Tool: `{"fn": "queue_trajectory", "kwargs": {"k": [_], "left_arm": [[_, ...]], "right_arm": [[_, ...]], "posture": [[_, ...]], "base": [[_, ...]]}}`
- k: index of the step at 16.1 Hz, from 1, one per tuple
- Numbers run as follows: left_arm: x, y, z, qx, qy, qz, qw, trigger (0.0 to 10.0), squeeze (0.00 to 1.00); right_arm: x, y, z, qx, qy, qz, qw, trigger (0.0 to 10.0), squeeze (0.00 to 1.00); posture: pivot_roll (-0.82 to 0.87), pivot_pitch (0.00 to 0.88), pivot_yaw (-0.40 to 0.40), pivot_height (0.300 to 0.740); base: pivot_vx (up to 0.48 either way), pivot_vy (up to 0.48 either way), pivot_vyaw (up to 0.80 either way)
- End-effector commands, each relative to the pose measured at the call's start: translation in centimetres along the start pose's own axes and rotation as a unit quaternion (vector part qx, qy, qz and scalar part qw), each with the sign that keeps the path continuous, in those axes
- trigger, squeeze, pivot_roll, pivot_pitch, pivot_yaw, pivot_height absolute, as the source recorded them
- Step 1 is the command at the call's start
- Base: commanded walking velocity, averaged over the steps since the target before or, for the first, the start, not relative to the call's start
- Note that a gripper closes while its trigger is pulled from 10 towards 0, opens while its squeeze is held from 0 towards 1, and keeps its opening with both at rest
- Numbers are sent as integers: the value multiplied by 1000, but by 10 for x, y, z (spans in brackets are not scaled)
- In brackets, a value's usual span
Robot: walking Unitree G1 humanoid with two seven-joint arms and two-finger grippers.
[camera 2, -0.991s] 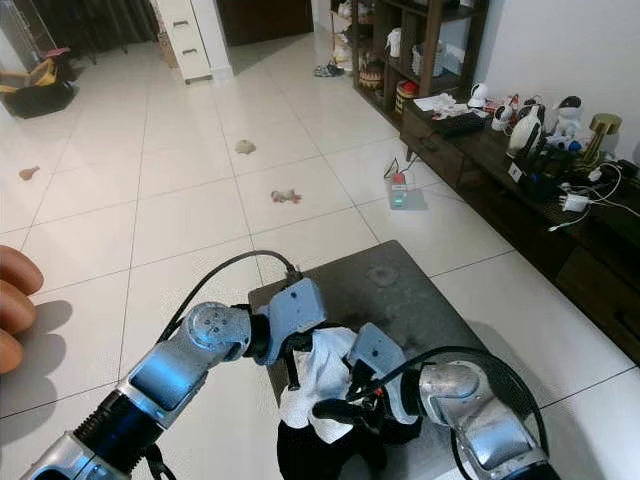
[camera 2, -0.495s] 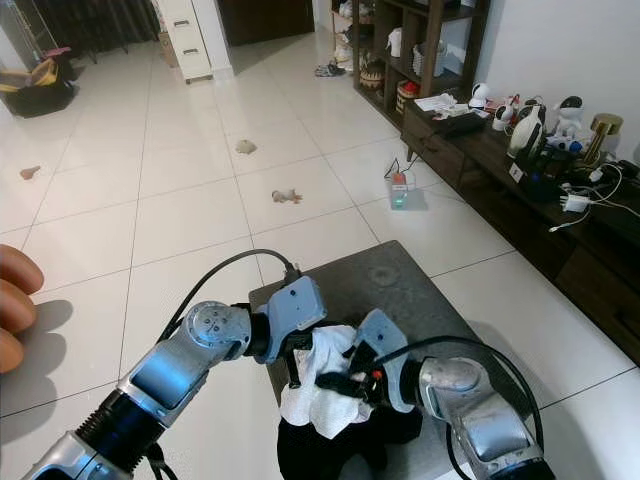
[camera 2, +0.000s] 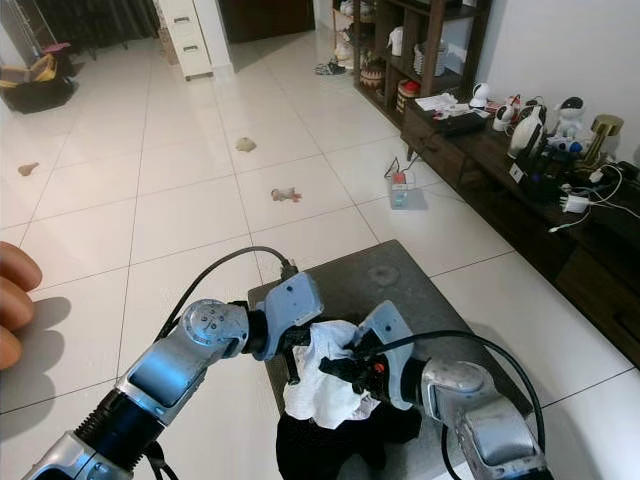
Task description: Hang hanger
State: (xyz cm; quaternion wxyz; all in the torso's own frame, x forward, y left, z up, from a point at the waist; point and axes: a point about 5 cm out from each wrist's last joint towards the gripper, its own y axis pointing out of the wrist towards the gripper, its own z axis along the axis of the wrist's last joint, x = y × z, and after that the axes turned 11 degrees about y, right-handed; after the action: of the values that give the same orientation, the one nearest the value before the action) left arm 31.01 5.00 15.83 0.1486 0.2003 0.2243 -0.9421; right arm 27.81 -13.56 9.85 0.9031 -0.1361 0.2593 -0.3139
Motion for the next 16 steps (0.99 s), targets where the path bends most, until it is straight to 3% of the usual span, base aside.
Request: {"fn": "queue_trajectory", "kwargs": {"k": [1,5,6,7,9,10,11,13,14,15,16], "left_arm": [[-2,-4,-4,-8,-8,13,1000,0,0],[-3,-6,-6,-8,-14,20,1000,0,0],[-2,-6,-5,-7,-16,21,1000,1333,0],[-2,-6,-5,-3,-20,24,1000,10000,0],[-1,-9,-6,3,-26,20,999,10000,0],[1,-19,-8,16,-35,6,999,10000,1000],[1,-22,-9,19,-36,2,999,10000,1000],[0,-44,-20,3,-43,15,999,10000,1000],[0,-44,-20,3,-43,15,999,10000,1000],[2,-64,-26,-5,-56,21,998,10000,1000],[3,-73,-29,-11,-59,22,998,10000,1000]], "right_arm": [[-5,-2,1,1,-4,6,1000,0,0],[-5,-4,0,-4,-3,6,1000,0,0],[-6,-4,-1,-5,-3,6,1000,0,0],[-7,-3,-1,-5,-1,5,1000,0,0],[-8,-3,0,-3,0,4,1000,0,0],[-9,-3,3,6,2,2,1000,0,0],[-9,-4,5,9,2,0,1000,0,0],[-6,-6,10,21,8,-15,1000,0,0],[-6,-6,10,21,8,-15,1000,0,0],[-5,-6,13,26,11,-23,999,0,0],[-5,-6,15,28,14,-24,999,0,0]], "posture": [[-43,87,23,740],[-42,83,16,740],[-40,81,13,740],[-40,80,12,740],[-40,79,12,740],[-39,78,10,740],[-39,78,10,740],[-33,87,7,740],[-33,87,7,740],[-27,94,4,740],[-24,97,3,740]], "base": [[0,0,0],[0,0,0],[0,0,0],[0,0,0],[0,0,0],[0,0,0],[0,0,0],[0,0,0],[0,0,0],[0,0,0],[0,0,0]]}}
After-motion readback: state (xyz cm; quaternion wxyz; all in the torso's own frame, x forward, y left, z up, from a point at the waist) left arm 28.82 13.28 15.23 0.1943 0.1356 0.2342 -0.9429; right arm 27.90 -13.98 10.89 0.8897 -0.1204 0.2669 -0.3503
